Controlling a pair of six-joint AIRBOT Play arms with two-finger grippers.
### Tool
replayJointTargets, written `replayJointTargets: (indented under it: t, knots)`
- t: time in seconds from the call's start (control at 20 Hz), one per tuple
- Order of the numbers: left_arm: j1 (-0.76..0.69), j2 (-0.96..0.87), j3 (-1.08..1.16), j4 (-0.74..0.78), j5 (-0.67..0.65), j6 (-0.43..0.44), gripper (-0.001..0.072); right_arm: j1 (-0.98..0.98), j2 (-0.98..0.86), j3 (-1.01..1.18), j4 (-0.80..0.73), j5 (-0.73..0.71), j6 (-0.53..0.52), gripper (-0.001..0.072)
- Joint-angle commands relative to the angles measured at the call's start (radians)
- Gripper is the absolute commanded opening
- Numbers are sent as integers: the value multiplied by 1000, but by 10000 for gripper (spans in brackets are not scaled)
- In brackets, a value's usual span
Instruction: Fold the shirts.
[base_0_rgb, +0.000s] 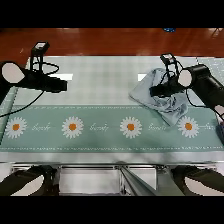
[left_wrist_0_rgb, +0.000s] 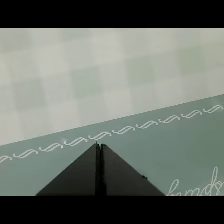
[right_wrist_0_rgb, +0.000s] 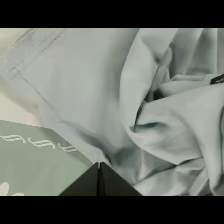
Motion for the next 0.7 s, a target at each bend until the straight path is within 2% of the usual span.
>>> replayJointTargets:
  t: [0.0,0.65]
  knots:
    - [-1,-1,0,-14,12,0,19,0,-1,0,0,0,0,22]
    - [-1,-20,0,-14,14,1,20,0,-1,0,0,-16,0,22]
